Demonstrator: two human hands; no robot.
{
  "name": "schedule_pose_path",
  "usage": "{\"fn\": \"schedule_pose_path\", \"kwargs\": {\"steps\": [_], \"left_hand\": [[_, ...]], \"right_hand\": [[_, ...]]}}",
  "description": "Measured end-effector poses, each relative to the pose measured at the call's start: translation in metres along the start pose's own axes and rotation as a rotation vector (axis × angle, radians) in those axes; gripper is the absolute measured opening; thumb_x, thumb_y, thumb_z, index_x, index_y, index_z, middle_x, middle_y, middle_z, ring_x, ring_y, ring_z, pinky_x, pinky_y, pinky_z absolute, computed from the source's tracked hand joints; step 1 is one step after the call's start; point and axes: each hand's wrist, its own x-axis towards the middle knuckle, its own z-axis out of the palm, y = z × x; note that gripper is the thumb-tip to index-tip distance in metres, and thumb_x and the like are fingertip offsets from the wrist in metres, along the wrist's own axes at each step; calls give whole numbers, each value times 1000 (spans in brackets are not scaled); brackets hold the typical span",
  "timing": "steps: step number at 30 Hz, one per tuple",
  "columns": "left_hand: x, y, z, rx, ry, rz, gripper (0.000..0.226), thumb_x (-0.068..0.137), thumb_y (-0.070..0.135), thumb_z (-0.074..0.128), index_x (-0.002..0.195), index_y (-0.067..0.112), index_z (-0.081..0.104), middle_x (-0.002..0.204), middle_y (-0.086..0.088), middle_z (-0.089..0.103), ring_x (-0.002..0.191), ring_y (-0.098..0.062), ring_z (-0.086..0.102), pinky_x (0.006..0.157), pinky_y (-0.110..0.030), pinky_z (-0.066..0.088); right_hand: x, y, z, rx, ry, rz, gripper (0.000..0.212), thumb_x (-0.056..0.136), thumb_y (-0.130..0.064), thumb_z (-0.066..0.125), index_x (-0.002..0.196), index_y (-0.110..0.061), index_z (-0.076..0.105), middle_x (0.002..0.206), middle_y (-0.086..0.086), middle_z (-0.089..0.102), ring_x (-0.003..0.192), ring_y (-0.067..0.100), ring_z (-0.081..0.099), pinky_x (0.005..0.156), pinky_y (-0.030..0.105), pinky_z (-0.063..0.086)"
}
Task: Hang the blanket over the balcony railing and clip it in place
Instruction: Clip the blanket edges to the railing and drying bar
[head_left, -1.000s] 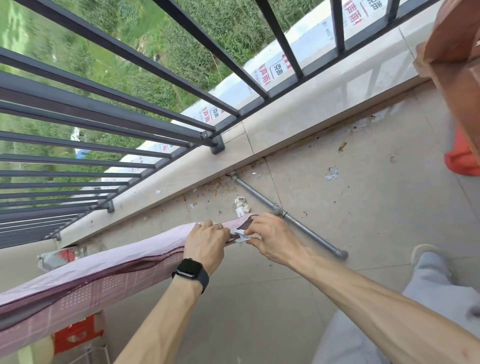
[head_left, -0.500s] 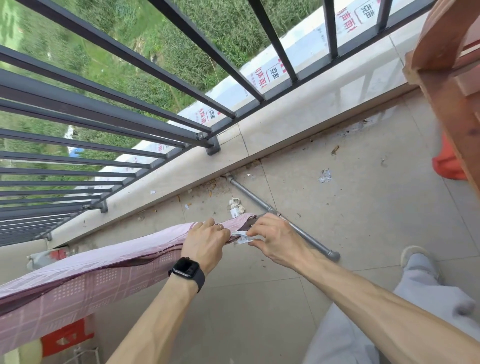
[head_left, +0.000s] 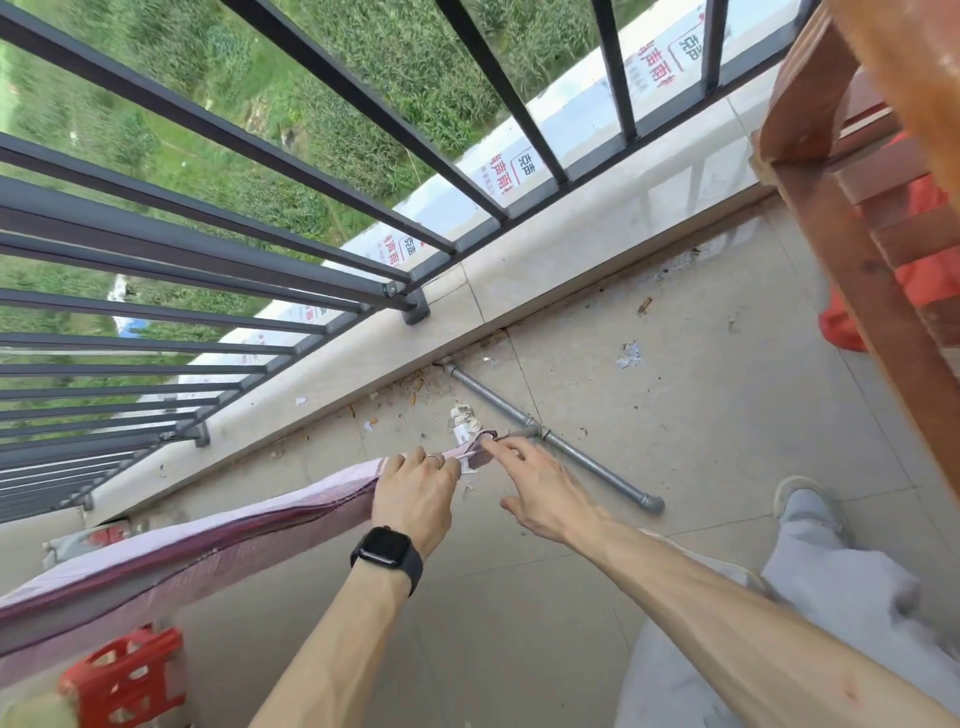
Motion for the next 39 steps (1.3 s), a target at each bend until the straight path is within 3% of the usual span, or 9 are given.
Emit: {"fn": "schedule_pose_path", "kwargs": {"steps": [4, 7, 11, 17, 22, 27, 32, 39], "left_hand": [[-34, 28, -47, -81, -96, 17, 35, 85, 13, 52, 117, 23, 63, 110, 1, 68, 110, -26, 55, 90, -36, 38], [-55, 47, -83, -152, -161, -29, 38, 93, 24, 45, 128, 22, 57, 128, -2, 62, 123, -27, 48, 100, -40, 34], [-89, 73, -140, -291, -109, 35, 37, 94, 31, 46, 129, 22, 57, 128, -7, 62, 121, -30, 52, 101, -42, 37], [-154, 124, -229, -478, 89, 250, 36, 95, 34, 48, 128, 21, 59, 123, -10, 65, 114, -33, 59, 93, -42, 46], [-214, 177, -288, -551, 279, 482, 36, 97, 30, 47, 130, 21, 58, 121, -10, 65, 112, -34, 59, 94, -41, 45], [-238, 233, -329, -457, 355, 725, 36, 95, 34, 46, 128, 27, 58, 116, -2, 66, 108, -29, 61, 87, -38, 50], [-238, 293, -360, -296, 375, 862, 39, 96, 39, 45, 133, 30, 54, 127, 2, 61, 116, -26, 57, 90, -37, 46], [-221, 381, -383, -46, 360, 912, 40, 94, 37, 45, 132, 29, 52, 125, -1, 60, 116, -27, 55, 96, -38, 41]], "right_hand": [[-76, -12, -31, -15, 160, 104, 56, 85, -22, 68, 139, -21, 51, 133, 1, 55, 124, 27, 51, 103, 38, 44], [-146, -40, -73, -95, 326, 162, 32, 88, -19, 64, 120, -19, 67, 119, -1, 66, 113, 27, 58, 95, 37, 47], [-235, -83, -141, -299, 493, 188, 21, 85, -25, 61, 101, -20, 74, 102, -3, 74, 99, 28, 65, 86, 40, 54], [-366, -148, -218, -433, 769, 322, 19, 92, -21, 65, 107, -19, 76, 113, -1, 74, 114, 25, 60, 102, 34, 43], [-472, -182, -210, -380, 937, 523, 23, 98, -29, 57, 113, -25, 73, 122, -7, 69, 126, 18, 50, 107, 27, 35], [-548, -183, -187, -265, 1188, 685, 22, 98, -29, 59, 114, -25, 73, 122, -10, 68, 126, 14, 51, 105, 20, 28], [-591, -145, -186, -136, 1252, 853, 27, 99, -32, 54, 121, -26, 69, 126, -12, 65, 128, 11, 48, 106, 22, 32], [-613, -59, -215, -93, 1193, 967, 28, 97, -30, 57, 122, -26, 68, 124, -12, 66, 124, 15, 54, 105, 28, 40]]}}
